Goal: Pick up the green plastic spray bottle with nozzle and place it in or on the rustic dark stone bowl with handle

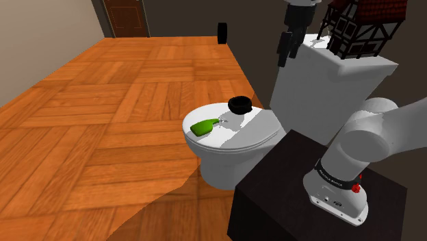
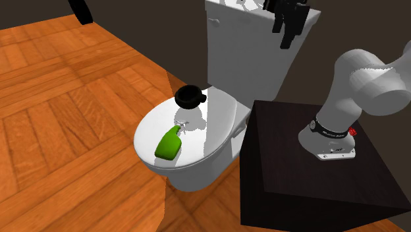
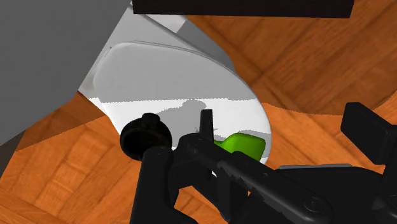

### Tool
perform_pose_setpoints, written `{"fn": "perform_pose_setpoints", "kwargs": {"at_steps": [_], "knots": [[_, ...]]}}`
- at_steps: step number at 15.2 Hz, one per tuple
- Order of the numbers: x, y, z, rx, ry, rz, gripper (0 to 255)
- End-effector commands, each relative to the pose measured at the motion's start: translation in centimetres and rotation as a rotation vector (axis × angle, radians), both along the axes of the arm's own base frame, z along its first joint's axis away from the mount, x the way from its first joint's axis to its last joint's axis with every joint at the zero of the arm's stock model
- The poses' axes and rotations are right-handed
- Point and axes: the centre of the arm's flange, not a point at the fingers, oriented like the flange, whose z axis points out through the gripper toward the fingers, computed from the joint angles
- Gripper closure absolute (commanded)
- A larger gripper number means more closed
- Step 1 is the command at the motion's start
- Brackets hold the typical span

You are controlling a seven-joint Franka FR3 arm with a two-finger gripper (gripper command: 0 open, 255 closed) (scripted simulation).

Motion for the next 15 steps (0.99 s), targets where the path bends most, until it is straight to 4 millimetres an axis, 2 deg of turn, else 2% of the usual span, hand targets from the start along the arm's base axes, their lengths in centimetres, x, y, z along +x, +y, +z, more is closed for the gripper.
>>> {"fn": "perform_pose_setpoints", "kwargs": {"at_steps": [1, 15], "knots": [[0.0, 0.0, 0.0, 0.000, 0.000, 0.000, 0], [10.7, -2.4, -14.9, 0.001, -0.004, -0.015, 0]]}}
